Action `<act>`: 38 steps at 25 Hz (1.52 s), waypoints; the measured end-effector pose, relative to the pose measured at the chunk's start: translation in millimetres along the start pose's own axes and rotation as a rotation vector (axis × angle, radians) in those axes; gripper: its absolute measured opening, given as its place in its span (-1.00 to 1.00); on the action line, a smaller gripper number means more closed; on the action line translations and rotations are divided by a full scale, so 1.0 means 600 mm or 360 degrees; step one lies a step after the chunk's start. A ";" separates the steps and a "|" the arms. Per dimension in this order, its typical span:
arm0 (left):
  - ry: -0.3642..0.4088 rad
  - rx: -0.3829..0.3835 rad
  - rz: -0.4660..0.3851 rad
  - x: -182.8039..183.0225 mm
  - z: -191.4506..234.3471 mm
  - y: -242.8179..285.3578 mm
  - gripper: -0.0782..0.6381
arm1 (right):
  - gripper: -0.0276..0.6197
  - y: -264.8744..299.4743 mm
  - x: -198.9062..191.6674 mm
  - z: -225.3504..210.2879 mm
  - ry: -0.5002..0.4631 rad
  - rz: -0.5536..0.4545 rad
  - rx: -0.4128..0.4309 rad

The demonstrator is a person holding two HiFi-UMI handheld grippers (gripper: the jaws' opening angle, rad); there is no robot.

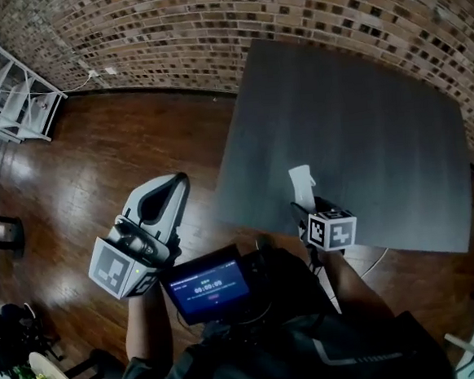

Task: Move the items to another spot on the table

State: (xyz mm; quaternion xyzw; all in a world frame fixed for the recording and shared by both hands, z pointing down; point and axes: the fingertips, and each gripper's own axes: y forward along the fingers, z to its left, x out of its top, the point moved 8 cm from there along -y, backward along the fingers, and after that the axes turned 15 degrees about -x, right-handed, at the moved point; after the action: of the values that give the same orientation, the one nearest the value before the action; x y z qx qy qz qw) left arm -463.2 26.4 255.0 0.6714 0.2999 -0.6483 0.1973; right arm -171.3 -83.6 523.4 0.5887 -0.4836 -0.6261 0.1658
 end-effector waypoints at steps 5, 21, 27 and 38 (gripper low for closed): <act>-0.0038 -0.0191 -0.0027 -0.013 0.051 0.011 -0.80 | -0.05 0.024 -0.014 0.030 0.0113 0.0033 -0.0106; -0.0133 -0.0633 -0.0123 -0.021 0.154 0.006 -0.80 | -0.05 0.098 -0.046 0.107 0.0242 0.0162 -0.0509; -0.0128 -0.0756 -0.0124 -0.021 0.157 0.034 -0.80 | -0.05 0.115 -0.056 0.103 0.0218 0.0207 -0.0592; -0.0143 -0.0882 -0.0104 -0.031 0.152 0.079 -0.80 | -0.05 0.141 -0.059 0.078 0.0183 0.0261 -0.0692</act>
State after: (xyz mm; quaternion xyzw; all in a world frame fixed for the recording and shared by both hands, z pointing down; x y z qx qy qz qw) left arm -500.1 -71.1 260.0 0.5523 0.4782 -0.5768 0.3654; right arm -235.0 -77.4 603.7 0.5327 -0.3733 -0.6654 0.3662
